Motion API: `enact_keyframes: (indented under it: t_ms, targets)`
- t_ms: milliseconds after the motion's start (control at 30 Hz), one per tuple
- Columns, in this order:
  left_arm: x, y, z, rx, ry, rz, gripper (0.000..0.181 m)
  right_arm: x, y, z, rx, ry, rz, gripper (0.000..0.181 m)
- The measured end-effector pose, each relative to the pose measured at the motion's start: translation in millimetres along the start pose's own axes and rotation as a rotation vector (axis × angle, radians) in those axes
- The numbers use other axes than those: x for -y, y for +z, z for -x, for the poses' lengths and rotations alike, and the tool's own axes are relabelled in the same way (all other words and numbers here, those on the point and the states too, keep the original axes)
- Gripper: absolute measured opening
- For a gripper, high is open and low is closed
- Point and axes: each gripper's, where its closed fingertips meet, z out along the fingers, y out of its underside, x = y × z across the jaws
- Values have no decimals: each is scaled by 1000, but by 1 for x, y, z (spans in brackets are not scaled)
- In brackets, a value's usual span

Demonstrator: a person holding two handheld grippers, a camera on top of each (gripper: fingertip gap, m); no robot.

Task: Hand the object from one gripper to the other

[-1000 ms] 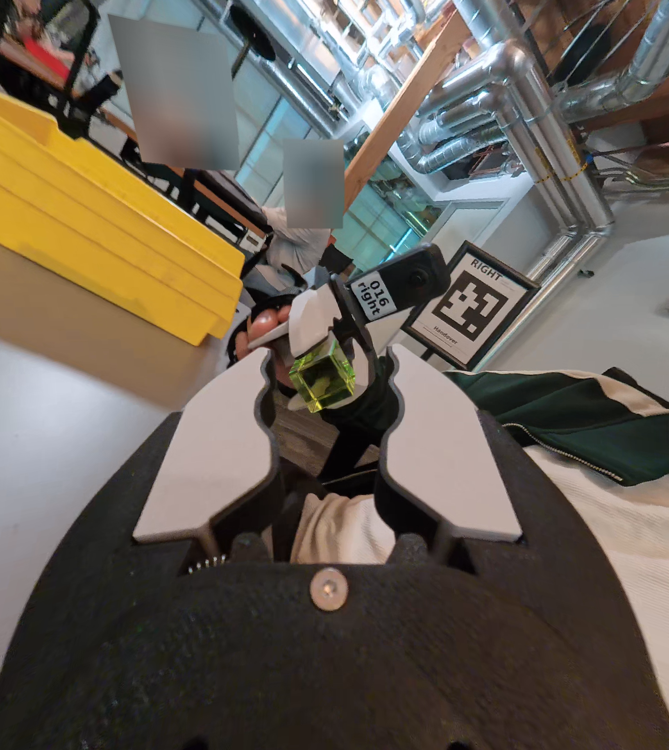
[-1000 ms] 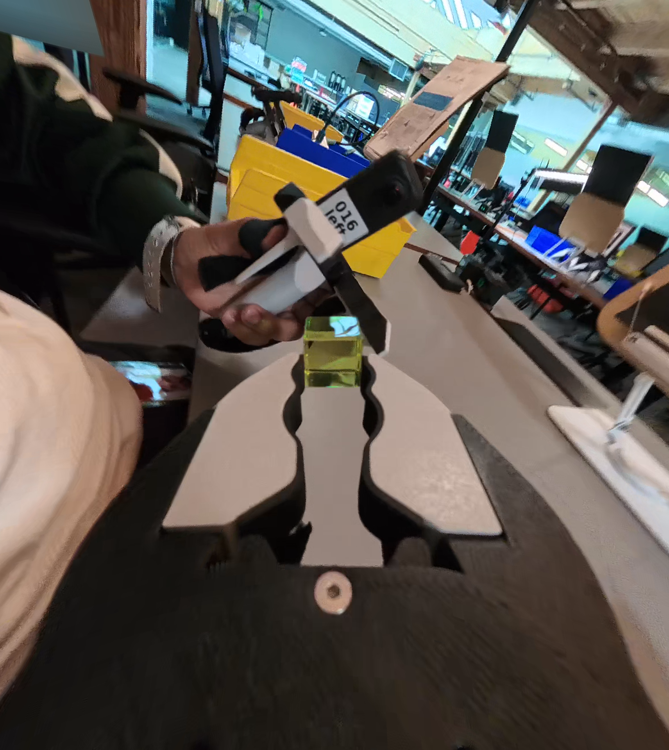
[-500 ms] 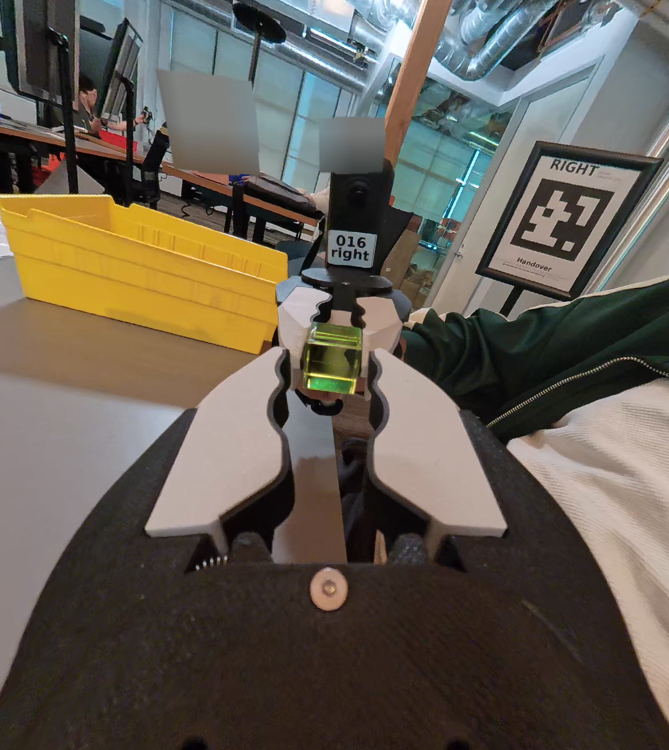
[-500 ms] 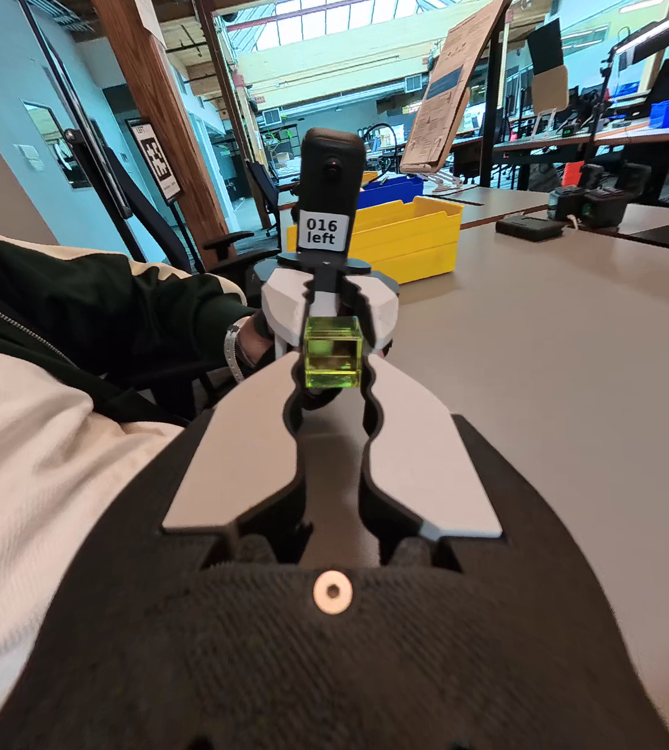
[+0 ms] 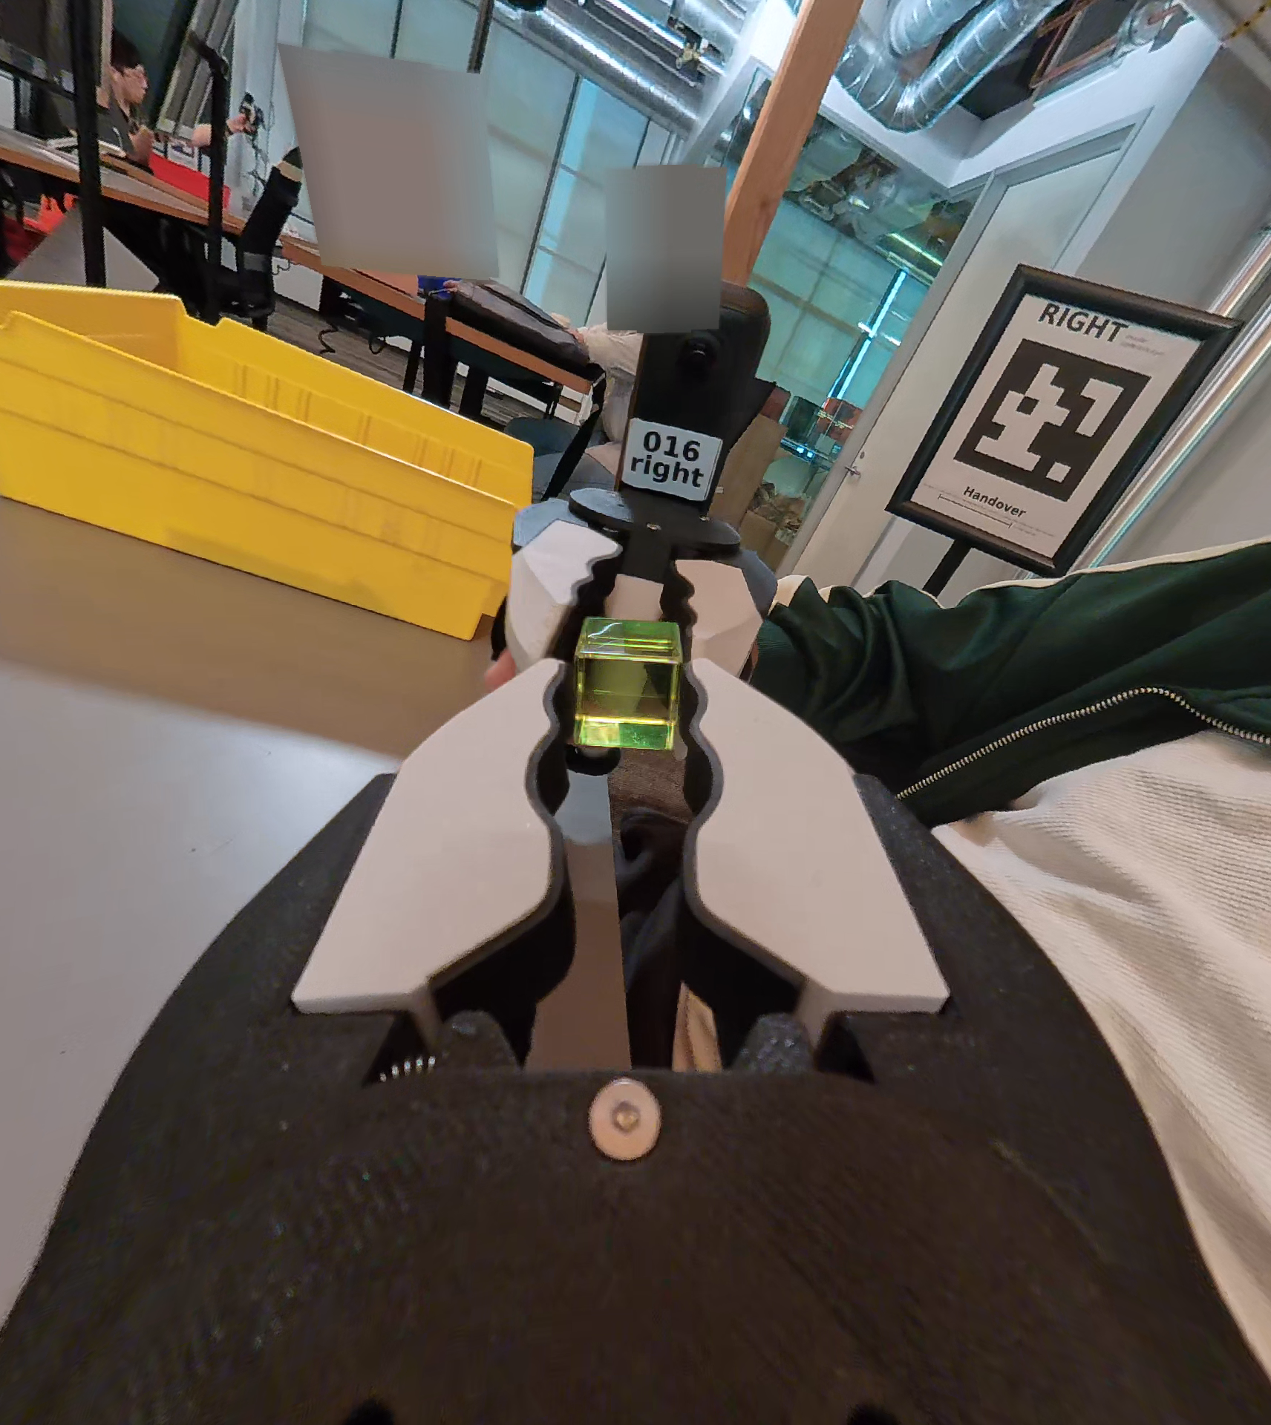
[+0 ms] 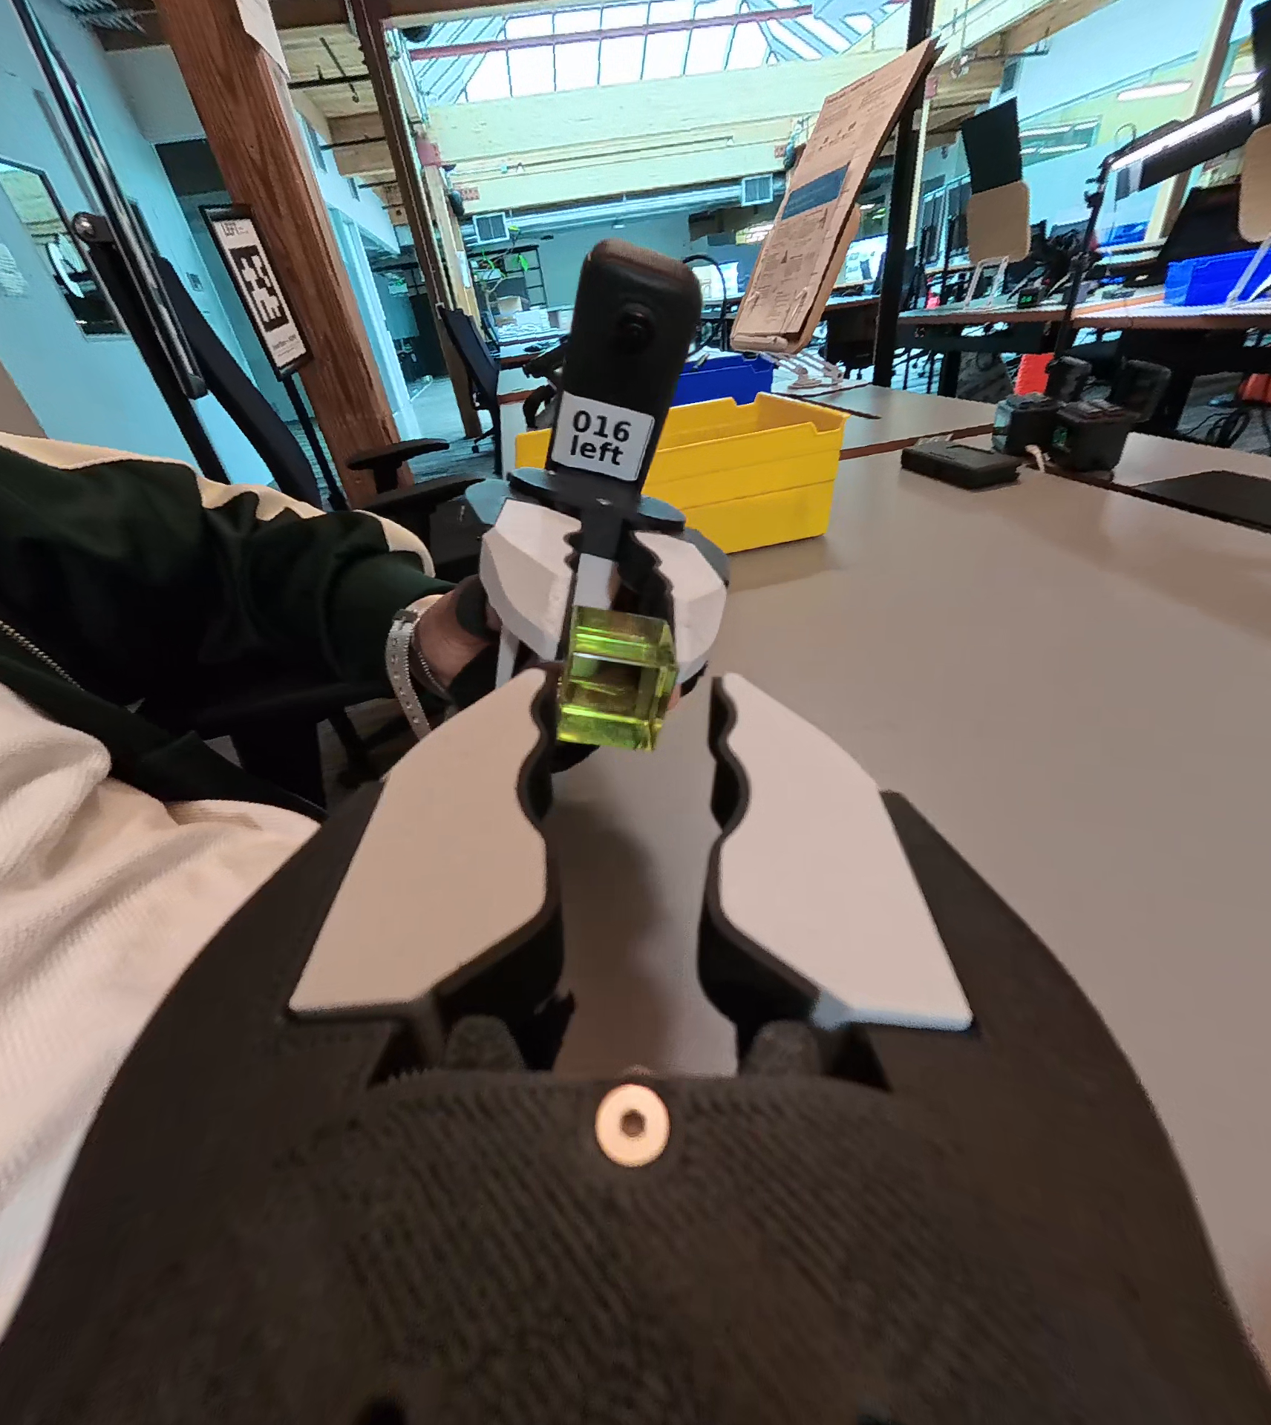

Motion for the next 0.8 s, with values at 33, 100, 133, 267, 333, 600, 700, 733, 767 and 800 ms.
enact_keyframes:
  t_ms: [33,100,133,267,333,600,700,733,767,800]
  targets:
    - [0,0,0,-3,-8,0,25,2,-1,-2,-13,-16,-8,43]
    - [0,0,-1,-14,-37,-6,25,6,-2,-4,-38,-68,-31,52]
    - [1,0,0,-19,-57,-11,25,8,-3,-4,-47,-108,-39,55]
    - [2,-3,5,-35,-146,-39,25,6,-4,-1,-66,-340,-9,57]
    - [3,-5,7,-44,-185,-56,25,3,-3,0,-88,-437,21,51]
    - [7,-8,13,-30,-217,-91,25,4,-4,-3,-159,-538,50,43]
    - [4,-7,13,-32,-223,-76,25,4,-4,0,-161,-594,57,44]
    - [3,-6,13,-36,-229,-71,25,3,-3,2,-158,-623,66,44]
    - [2,-5,12,-43,-238,-64,25,1,-3,3,-152,-657,79,45]
    - [1,-5,12,-51,-249,-57,25,-1,-2,4,-149,-699,97,46]
